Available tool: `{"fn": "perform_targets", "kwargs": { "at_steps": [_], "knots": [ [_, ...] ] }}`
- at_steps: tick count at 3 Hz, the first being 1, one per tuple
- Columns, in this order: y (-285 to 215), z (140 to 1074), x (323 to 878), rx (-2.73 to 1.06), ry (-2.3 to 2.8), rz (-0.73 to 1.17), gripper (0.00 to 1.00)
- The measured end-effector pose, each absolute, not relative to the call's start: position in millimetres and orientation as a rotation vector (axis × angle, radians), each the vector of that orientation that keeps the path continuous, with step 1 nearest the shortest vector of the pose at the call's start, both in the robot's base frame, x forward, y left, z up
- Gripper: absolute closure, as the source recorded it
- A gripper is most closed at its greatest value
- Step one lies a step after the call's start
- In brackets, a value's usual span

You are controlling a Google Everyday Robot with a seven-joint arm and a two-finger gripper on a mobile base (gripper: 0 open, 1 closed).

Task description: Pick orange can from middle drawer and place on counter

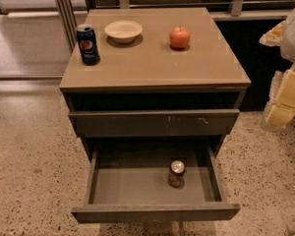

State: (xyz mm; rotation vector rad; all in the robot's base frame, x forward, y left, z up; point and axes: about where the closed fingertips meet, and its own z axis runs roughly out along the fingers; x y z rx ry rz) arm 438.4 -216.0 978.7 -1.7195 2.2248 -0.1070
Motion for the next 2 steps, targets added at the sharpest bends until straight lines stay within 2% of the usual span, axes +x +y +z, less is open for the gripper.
{"fn": "perform_targets", "kwargs": {
  "at_steps": [1,2],
  "knots": [
    [-216.0,978.7,438.4,-1.719,2.225,-0.107,0.0],
    [-216.0,978.6,438.4,-1.719,2.225,-0.107,0.19]
  ]
}}
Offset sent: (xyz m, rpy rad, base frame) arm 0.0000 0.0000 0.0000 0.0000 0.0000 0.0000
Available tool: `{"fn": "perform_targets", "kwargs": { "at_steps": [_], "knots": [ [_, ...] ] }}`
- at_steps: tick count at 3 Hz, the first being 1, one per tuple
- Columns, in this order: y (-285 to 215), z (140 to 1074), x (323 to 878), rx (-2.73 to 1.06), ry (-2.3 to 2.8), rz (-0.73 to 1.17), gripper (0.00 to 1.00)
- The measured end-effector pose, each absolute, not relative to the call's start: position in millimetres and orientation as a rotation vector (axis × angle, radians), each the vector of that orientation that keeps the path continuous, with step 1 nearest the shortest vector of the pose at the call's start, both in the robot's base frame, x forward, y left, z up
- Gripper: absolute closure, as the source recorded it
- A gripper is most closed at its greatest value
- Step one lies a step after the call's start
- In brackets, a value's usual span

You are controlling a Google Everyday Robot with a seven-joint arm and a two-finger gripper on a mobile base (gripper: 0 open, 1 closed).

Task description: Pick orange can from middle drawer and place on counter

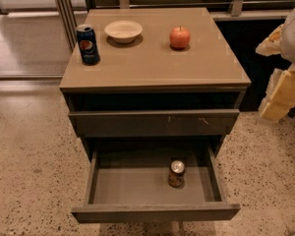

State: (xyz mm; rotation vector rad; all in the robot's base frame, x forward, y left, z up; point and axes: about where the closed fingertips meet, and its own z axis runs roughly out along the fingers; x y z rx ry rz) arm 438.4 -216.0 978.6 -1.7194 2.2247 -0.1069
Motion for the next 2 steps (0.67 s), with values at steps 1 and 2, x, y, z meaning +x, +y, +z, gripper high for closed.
{"fn": "perform_targets", "kwargs": {
  "at_steps": [1,2],
  "knots": [
    [-212,961,443,-1.694,2.201,-0.076,0.42],
    [-197,905,452,-1.641,2.178,0.047,0.65]
  ]
}}
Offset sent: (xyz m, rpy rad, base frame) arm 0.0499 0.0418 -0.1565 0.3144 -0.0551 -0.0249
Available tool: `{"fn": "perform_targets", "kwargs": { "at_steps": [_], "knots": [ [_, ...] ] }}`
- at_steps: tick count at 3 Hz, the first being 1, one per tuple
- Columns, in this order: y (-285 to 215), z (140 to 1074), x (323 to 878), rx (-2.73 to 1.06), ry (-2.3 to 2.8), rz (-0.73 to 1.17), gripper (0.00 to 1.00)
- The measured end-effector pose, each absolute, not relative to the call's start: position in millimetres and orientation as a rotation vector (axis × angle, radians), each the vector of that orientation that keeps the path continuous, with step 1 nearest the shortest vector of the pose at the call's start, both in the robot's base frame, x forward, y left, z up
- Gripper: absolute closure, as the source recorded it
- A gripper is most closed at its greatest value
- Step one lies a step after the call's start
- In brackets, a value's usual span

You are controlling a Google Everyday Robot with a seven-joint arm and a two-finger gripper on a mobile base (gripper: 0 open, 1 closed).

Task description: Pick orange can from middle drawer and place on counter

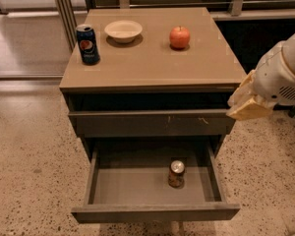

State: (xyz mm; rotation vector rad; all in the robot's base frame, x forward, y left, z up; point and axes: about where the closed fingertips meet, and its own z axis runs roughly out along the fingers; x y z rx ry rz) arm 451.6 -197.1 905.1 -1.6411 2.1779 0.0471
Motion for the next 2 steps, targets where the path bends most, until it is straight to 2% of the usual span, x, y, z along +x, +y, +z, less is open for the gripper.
{"fn": "perform_targets", "kwargs": {
  "at_steps": [1,2],
  "knots": [
    [-166,824,466,-1.574,2.171,0.227,0.89],
    [-131,722,490,-1.529,2.199,0.384,1.0]
  ]
}}
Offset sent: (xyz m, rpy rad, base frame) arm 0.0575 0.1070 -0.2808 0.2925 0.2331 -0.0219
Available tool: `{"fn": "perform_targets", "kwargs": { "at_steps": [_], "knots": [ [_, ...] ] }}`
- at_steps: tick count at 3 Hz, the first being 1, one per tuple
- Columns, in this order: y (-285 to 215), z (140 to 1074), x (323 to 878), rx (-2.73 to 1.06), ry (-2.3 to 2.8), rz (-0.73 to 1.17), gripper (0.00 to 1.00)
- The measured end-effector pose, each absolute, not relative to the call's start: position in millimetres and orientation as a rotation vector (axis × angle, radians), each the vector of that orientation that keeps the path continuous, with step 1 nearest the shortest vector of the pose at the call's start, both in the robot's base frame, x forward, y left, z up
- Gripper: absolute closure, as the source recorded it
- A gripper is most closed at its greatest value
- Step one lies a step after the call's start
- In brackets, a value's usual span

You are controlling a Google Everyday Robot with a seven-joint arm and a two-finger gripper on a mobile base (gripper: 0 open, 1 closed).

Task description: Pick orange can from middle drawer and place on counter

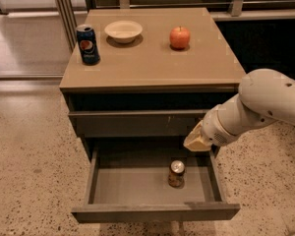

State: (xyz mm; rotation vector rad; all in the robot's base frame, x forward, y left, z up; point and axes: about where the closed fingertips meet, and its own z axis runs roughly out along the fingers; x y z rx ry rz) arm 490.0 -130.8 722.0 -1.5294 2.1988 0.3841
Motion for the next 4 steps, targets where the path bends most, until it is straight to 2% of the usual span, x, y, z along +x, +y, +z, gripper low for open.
{"fn": "perform_targets", "kwargs": {
  "at_steps": [1,2,4],
  "knots": [
    [-131,722,490,-1.529,2.199,0.384,1.0],
    [-150,680,489,-1.528,2.199,0.34,1.0],
    [-209,529,505,-1.411,2.224,0.365,1.0]
  ]
}}
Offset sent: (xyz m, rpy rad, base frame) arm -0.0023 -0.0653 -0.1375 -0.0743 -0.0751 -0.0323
